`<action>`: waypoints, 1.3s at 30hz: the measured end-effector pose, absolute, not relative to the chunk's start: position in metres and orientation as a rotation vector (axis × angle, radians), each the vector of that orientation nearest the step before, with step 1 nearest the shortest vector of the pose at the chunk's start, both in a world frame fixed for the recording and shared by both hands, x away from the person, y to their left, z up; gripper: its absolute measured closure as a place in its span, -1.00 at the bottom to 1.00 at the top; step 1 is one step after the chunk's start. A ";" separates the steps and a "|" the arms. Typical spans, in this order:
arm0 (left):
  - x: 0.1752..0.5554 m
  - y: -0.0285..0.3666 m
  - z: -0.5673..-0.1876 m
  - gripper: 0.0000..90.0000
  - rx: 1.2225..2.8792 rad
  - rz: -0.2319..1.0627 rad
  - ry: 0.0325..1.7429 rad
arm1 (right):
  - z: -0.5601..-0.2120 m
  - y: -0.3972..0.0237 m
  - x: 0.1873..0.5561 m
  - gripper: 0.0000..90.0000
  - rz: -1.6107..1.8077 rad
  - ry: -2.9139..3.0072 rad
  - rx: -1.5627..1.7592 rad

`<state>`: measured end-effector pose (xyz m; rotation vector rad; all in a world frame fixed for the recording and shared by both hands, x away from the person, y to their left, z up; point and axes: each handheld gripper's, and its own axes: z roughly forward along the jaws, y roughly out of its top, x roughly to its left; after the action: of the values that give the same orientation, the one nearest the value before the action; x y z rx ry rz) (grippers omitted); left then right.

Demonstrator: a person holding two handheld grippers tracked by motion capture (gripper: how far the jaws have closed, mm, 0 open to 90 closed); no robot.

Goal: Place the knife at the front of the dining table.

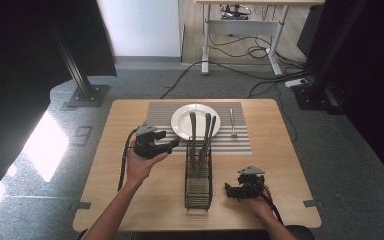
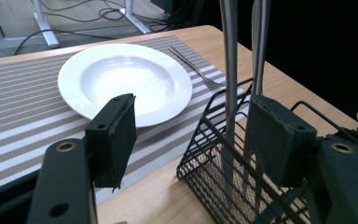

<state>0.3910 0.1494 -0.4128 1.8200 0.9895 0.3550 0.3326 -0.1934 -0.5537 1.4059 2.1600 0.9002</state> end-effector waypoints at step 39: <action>0.428 0.083 -0.422 0.33 1.883 0.348 0.987 | -0.554 -0.194 0.333 -0.91 0.901 2.169 1.393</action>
<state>0.4276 0.0827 -0.4222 1.8833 0.9873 0.3485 0.3328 -0.1940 -0.5536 1.3925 2.1693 0.9006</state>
